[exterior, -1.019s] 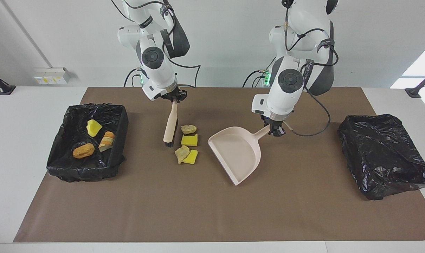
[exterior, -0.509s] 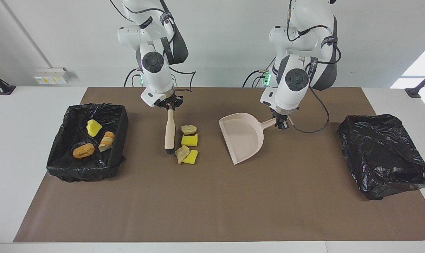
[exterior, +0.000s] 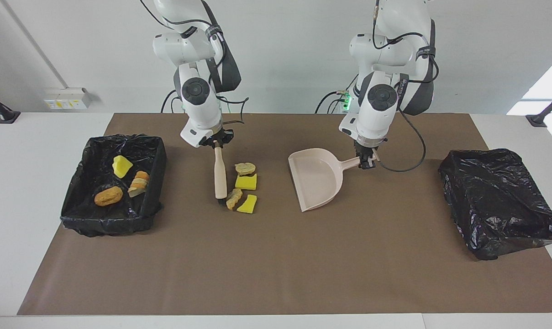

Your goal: Sweep and dump trash in bin

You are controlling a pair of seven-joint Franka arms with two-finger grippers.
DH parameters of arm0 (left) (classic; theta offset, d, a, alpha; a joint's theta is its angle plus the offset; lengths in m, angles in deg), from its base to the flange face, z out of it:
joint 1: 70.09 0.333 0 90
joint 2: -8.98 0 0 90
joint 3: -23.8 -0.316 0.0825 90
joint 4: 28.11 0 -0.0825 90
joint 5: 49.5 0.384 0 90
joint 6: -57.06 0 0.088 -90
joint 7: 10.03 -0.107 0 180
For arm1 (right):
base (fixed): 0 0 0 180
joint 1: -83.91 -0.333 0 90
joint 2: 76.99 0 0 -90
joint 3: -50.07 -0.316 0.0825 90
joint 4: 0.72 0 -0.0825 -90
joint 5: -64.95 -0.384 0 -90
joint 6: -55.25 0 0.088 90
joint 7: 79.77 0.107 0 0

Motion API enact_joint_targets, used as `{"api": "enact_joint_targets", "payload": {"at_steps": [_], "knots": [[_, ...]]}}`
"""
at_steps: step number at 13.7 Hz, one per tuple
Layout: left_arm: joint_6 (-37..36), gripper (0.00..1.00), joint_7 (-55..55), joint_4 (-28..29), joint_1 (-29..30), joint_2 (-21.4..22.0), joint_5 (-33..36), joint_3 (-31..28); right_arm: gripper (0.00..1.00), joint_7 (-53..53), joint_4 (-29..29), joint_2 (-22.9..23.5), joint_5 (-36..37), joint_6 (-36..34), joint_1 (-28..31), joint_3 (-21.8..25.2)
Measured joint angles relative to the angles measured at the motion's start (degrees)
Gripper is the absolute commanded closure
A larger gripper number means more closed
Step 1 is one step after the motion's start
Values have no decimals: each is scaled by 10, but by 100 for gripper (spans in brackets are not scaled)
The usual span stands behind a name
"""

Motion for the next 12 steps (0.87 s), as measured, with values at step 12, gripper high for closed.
{"api": "enact_joint_targets", "payload": {"at_steps": [12], "knots": [[26, 100, 0, 20, 0, 2, 7, 0, 100, 91, -27, 53, -3, 25, -101, -2]]}}
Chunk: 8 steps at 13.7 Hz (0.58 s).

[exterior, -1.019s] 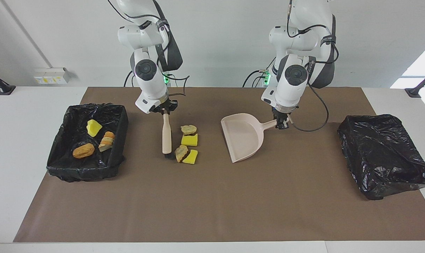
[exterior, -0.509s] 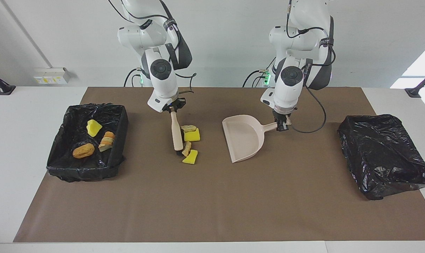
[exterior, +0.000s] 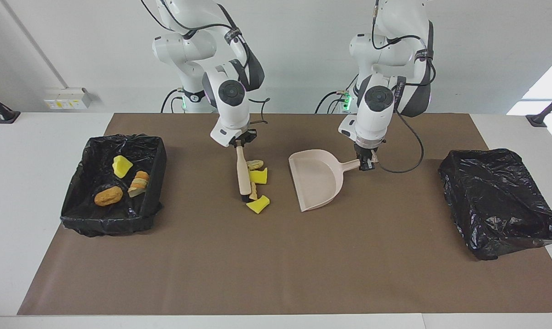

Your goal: Sweep and dump trash in bin

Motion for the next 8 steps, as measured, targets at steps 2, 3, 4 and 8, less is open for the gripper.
{"api": "enact_joint_targets", "payload": {"at_steps": [2, 3, 4, 8], "knots": [[0, 100, 0, 0, 0, 0, 0, 0, 100, 7, -16, 16, -28, 6, -27, 0], [0, 100, 0, 0, 0, 0, 0, 0, 100, 7, -23, 22, -45, 14, -39, 0], [0, 100, 0, 0, 0, 0, 0, 0, 100, 7, -31, 27, -56, 19, -53, -1], [1, 100, 0, 0, 0, 0, 1, 0, 100, 8, -64, 52, -134, 54, -92, -1]]}}
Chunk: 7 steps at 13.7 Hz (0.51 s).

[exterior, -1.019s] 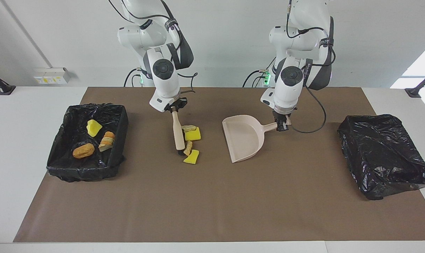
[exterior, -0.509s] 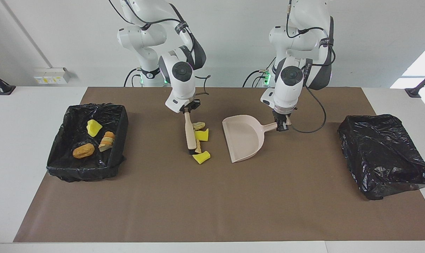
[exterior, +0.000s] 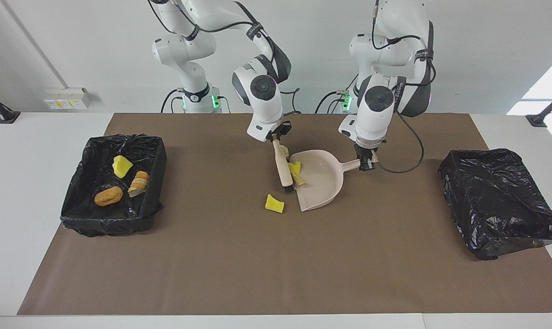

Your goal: Sweep and dump trash in bin

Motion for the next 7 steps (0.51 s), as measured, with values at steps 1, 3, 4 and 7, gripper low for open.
{"api": "enact_joint_targets", "payload": {"at_steps": [1, 3, 4, 7], "knots": [[0, 100, 0, 0, 0, 0, 0, 0, 100, 0, -10, 6, -17, 7, -4, 0], [0, 100, 0, 0, 0, 0, 0, 0, 100, 0, -33, 11, -32, 4, -3, 0], [0, 100, 0, 0, 0, 0, 0, 0, 100, 0, -43, 11, -33, -7, 2, 2], [0, 100, 0, 0, 0, 0, 0, 0, 100, -7, -73, 2, -22, -71, 41, 7]]}}
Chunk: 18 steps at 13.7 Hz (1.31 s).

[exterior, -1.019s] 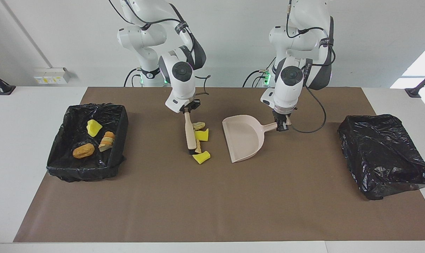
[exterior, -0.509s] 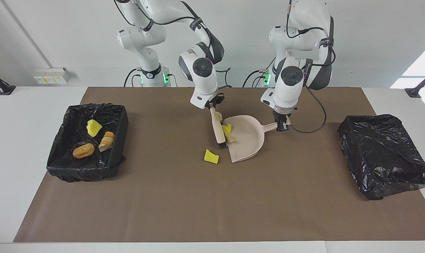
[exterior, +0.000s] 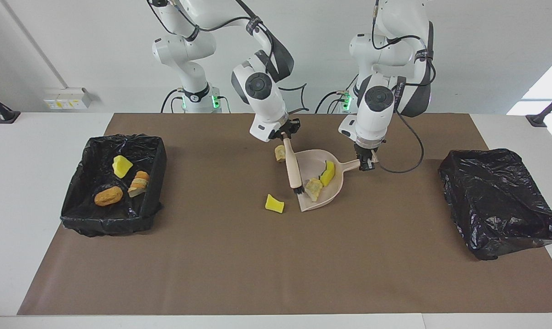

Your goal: Sweep and dump trash in bin

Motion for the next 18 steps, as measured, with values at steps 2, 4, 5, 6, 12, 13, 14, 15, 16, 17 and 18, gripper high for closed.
{"api": "enact_joint_targets", "payload": {"at_steps": [2, 4, 5, 6, 12, 13, 14, 15, 16, 17, 18], "knots": [[0, 100, 0, 0, 0, 0, 0, 0, 100, -3, -10, -6, 77, -18, 29, 3], [0, 100, 0, 0, 0, 0, 0, 0, 100, -24, -9, -4, 151, -18, 57, 4], [0, 100, 0, 0, 0, 0, 0, 0, 100, -42, -9, 1, 183, -18, 71, 4], [0, 100, 0, 0, 0, 0, 0, 0, 100, -58, -10, 11, 210, -18, 83, 4], [0, 100, 0, 0, 0, 0, 0, 0, 100, -91, -26, 85, 211, -14, 36, -25], [0, 100, 0, 0, 0, 0, 0, 0, 100, -99, -28, 84, 200, -15, 31, -38], [0, 100, 1, 0, 0, 0, 0, 0, 100, -103, -28, 83, 194, -16, 26, -53], [0, 100, 1, 0, 0, 0, 0, 0, 100, -104, -28, 82, 185, -18, 23, -68], [1, 100, 1, 0, 0, 0, 0, 0, 100, -104, -28, 82, 170, -19, 21, -84], [1, 100, 1, 0, 0, 0, 0, 0, 100, -104, -28, 79, 159, -22, 19, -92], [1, 100, 1, 0, 0, 0, 0, 0, 100, -104, -28, 75, 154, -28, 20, -92]]}}
